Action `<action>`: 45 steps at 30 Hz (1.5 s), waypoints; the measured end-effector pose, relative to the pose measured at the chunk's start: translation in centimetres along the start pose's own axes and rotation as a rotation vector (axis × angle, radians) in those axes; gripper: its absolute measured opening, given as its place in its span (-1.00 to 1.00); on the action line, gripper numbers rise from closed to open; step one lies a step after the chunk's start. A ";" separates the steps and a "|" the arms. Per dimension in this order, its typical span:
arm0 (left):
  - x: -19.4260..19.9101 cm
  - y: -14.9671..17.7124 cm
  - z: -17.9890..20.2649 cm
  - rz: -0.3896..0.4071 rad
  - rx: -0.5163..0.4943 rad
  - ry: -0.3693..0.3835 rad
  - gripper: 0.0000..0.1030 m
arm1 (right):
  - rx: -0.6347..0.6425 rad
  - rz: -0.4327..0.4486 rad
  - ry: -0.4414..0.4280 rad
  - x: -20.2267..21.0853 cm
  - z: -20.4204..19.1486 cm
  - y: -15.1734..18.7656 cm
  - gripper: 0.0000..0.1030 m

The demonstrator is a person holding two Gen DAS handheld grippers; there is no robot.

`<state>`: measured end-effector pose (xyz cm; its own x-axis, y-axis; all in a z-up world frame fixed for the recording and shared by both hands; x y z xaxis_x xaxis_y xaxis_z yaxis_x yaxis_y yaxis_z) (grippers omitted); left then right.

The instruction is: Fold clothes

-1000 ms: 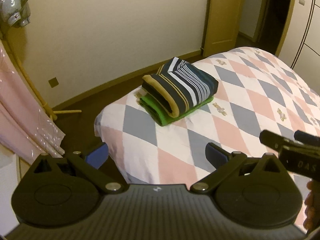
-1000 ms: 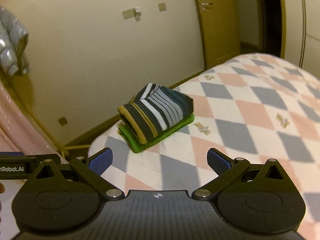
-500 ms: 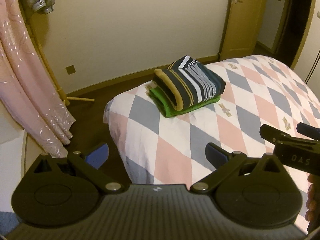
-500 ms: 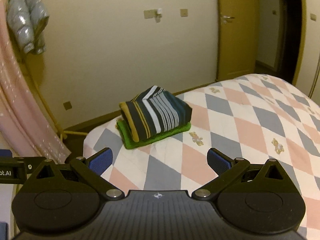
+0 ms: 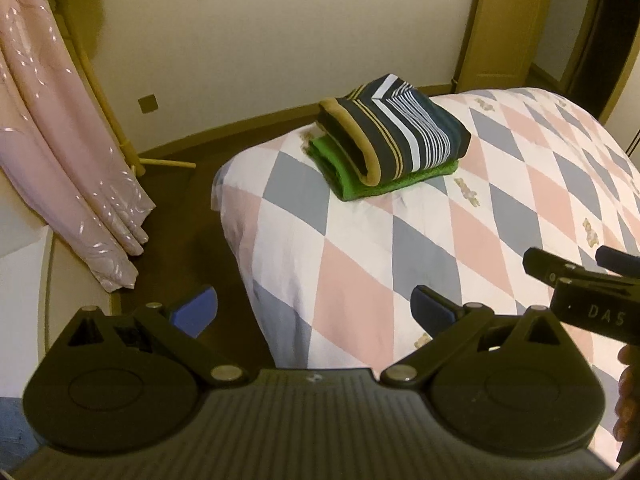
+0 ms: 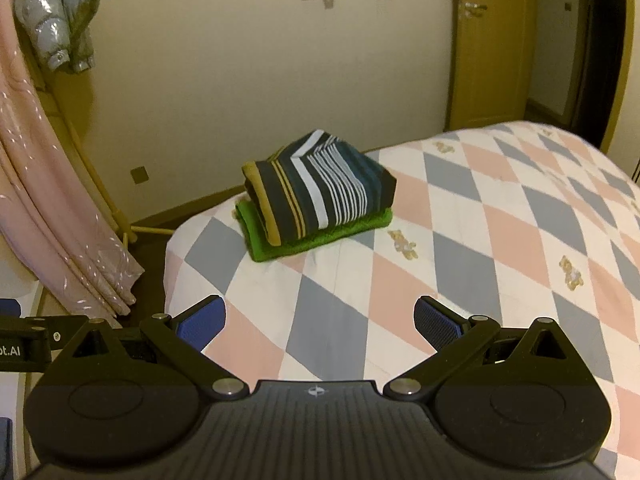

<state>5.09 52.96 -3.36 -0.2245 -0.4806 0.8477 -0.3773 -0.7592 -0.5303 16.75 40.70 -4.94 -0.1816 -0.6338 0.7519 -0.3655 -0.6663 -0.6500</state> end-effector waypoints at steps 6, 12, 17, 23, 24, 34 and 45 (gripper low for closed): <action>-2.2 -0.9 0.9 -0.021 -0.018 -0.003 0.98 | -0.044 -0.044 -0.014 -2.3 1.3 -0.3 1.00; -4.1 -1.8 2.1 -0.043 -0.038 0.000 0.98 | -0.090 -0.076 -0.035 -4.3 2.5 -0.6 1.00; -5.2 -2.9 3.2 -0.043 -0.051 0.008 0.98 | -0.108 -0.088 -0.039 -5.2 3.3 -1.1 1.00; -7.0 -3.9 4.2 -0.063 -0.059 0.019 0.98 | -0.153 -0.111 -0.051 -6.8 4.5 -1.6 1.00; -7.3 -4.0 4.3 -0.066 -0.057 0.022 0.98 | -0.161 -0.117 -0.054 -7.1 4.7 -1.7 1.00; -9.6 -5.9 4.5 -0.075 -0.062 0.043 0.98 | -0.191 -0.141 -0.065 -9.9 4.9 -3.4 1.00; -11.5 -7.8 3.9 -0.061 -0.061 0.032 0.98 | -0.188 -0.142 -0.073 -12.1 4.0 -5.3 1.00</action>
<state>14.12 62.68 -9.04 -0.2280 -0.4193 0.8788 -0.4452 -0.7578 -0.4770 24.60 50.35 -11.05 -0.0527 -0.5700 0.8199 -0.5478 -0.6700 -0.5010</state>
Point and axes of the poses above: each gripper's, at about its wrist camera, not at the fingertips, and x roughly against the way its jaws point, z to its right, y to its underside, the point moved 5 cm from there along -x, roughly the way its jaws point, and after that the axes turned 3 degrees about -z, right-handed, at the moved point
